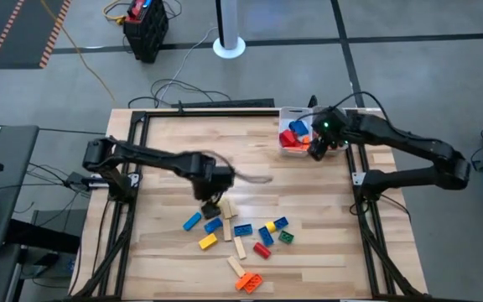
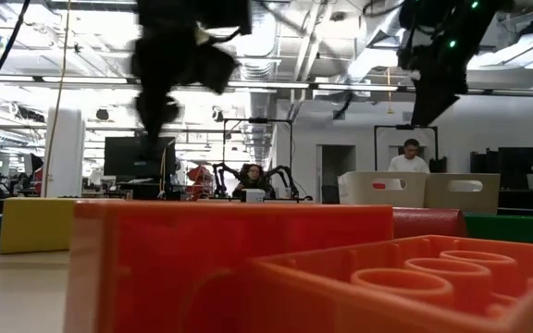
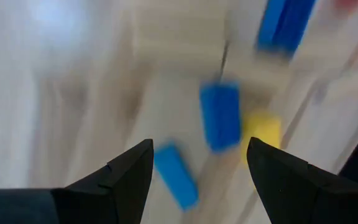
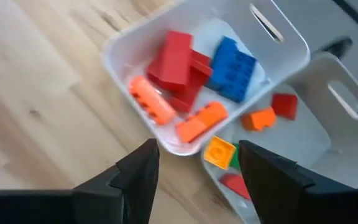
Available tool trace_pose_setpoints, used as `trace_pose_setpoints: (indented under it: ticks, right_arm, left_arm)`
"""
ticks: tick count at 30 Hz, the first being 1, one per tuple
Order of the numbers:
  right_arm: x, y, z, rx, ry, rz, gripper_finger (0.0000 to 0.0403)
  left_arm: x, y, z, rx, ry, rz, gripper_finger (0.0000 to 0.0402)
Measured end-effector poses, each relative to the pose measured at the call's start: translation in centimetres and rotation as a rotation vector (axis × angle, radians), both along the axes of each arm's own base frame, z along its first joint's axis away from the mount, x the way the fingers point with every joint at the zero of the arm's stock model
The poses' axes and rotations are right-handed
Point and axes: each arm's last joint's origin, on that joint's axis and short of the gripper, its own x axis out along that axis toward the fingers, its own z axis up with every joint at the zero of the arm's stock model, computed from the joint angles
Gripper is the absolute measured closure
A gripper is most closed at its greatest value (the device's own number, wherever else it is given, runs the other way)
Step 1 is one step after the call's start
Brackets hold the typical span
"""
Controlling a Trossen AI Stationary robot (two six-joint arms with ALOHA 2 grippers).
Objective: Sort blocks by size
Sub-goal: Put the large blue wooden block into the white bin
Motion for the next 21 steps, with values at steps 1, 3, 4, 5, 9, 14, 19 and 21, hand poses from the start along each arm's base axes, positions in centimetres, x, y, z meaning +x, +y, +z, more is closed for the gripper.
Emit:
trace_pose_setpoints:
  ticks: [1, 3, 4, 5, 9, 14, 19, 21]
  right_arm:
    - [0.0, 0.3, 0.2, -0.007, -0.012, 0.016, 0.0154]
    - [-0.1, 0.9, 0.5, -0.013, -0.031, 0.039, 0.0154]
    - [-0.1, 1.2, 0.7, -0.016, -0.044, 0.048, 0.0154]
    - [-0.2, 1.5, 0.8, -0.018, -0.054, 0.055, 0.0154]
    - [-0.4, 2.2, 1.3, -0.027, -0.092, 0.069, 0.0154]
    - [-0.4, 2.4, 1.7, -0.043, -0.129, 0.082, 0.0154]
    - [-0.1, 2.3, 1.9, -0.063, -0.158, 0.088, 0.0154]
    - [-0.1, 2.3, 1.9, -0.066, -0.163, 0.087, 0.0154]
  left_arm:
    - [-0.6, -0.4, -0.4, -0.003, 0.038, 0.009, 0.015]
    - [-1.5, -1.0, -1.2, -0.013, 0.083, 0.059, 0.015]
    - [-2.0, -1.2, -1.6, -0.019, 0.096, 0.088, 0.015]
    - [-2.5, -1.5, -2.1, -0.021, 0.101, 0.114, 0.015]
    - [-4.5, -2.5, -3.3, -0.052, 0.064, 0.229, 0.015]
    - [-6.9, -3.2, -4.5, 0.015, 0.097, 0.345, 0.015]
    - [-7.3, -4.5, -5.3, 0.081, 0.08, 0.352, 0.015]
    - [-7.2, -5.2, -5.6, 0.091, 0.074, 0.356, 0.015]
